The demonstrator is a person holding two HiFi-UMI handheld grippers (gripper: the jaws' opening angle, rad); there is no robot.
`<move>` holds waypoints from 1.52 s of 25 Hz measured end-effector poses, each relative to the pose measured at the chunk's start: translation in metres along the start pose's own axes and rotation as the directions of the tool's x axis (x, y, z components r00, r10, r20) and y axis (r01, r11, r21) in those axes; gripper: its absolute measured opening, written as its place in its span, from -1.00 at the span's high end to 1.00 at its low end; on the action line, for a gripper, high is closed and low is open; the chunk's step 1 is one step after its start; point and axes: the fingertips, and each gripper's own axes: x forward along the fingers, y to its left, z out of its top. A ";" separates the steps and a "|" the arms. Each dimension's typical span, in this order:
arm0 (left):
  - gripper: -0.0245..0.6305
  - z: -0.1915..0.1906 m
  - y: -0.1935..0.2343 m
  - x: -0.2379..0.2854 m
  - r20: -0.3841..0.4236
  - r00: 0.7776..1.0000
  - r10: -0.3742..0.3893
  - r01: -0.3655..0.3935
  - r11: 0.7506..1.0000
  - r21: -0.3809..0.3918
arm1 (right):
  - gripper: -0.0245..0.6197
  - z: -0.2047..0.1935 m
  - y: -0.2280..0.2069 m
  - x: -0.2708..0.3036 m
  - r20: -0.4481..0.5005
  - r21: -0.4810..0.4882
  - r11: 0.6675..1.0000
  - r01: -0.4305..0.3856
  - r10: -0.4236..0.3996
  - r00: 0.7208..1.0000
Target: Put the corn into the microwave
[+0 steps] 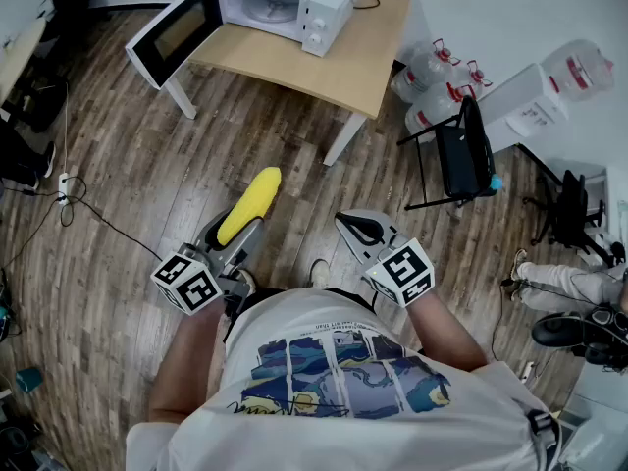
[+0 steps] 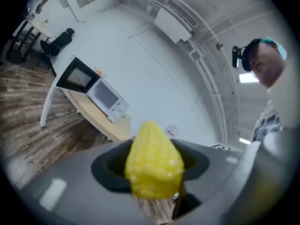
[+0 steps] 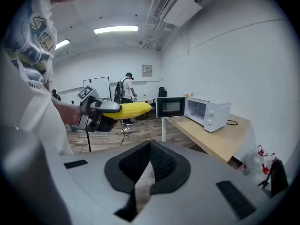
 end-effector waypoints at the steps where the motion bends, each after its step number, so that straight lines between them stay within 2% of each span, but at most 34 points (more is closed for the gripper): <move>1: 0.16 -0.006 -0.007 0.011 0.003 1.000 -0.001 0.001 1.000 -0.002 | 0.90 -0.010 -0.011 -0.013 -0.005 0.004 1.000 0.002 -0.002 1.000; 5: 0.16 -0.023 -0.030 0.059 0.029 1.000 0.003 -0.002 1.000 -0.024 | 0.90 -0.042 -0.055 -0.049 -0.019 0.026 1.000 0.008 -0.007 1.000; 8: 0.16 -0.030 -0.042 0.082 0.047 0.999 0.022 -0.019 0.999 -0.049 | 0.90 -0.054 -0.073 -0.063 -0.017 0.029 0.999 -0.015 0.016 1.000; 13: 0.16 -0.028 -0.041 0.109 0.014 0.999 0.031 -0.031 0.998 -0.049 | 0.89 -0.059 -0.104 -0.062 0.035 0.093 0.996 -0.008 0.005 0.999; 14: 0.16 -0.024 -0.038 0.114 0.011 0.999 0.030 -0.030 0.999 -0.046 | 0.85 -0.058 -0.110 -0.059 0.045 0.112 0.994 -0.004 -0.001 0.999; 15: 0.16 -0.020 -0.033 0.119 0.010 1.000 0.026 -0.026 0.999 -0.045 | 0.71 -0.056 -0.115 -0.054 0.050 0.125 0.992 0.000 -0.007 0.999; 16: 0.16 -0.015 -0.026 0.124 0.010 1.000 0.019 -0.019 0.999 -0.046 | 0.61 -0.054 -0.121 -0.049 0.051 0.132 0.991 0.008 -0.014 0.999; 21: 0.16 0.010 0.022 0.157 -0.004 1.000 -0.018 0.017 0.999 -0.051 | 0.60 -0.043 -0.148 -0.025 0.035 0.161 0.984 0.073 -0.080 0.996; 25: 0.16 0.049 0.061 0.186 -0.023 0.998 -0.057 0.056 0.998 -0.041 | 0.67 -0.029 -0.172 0.007 0.003 0.198 0.973 0.114 -0.117 0.993; 30: 0.16 0.105 0.109 0.210 -0.049 0.995 -0.084 0.082 0.996 -0.034 | 0.70 0.013 -0.191 0.053 0.000 0.232 0.959 0.162 -0.166 0.986; 33: 0.16 0.133 0.142 0.221 -0.053 0.996 -0.074 0.073 0.997 -0.020 | 0.72 0.032 -0.196 0.079 0.005 0.227 0.959 0.168 -0.174 0.985; 38: 0.16 0.161 0.194 0.240 -0.010 1.000 0.006 -0.006 1.000 -0.012 | 0.72 0.035 -0.213 0.096 -0.032 0.206 0.963 0.172 -0.169 0.985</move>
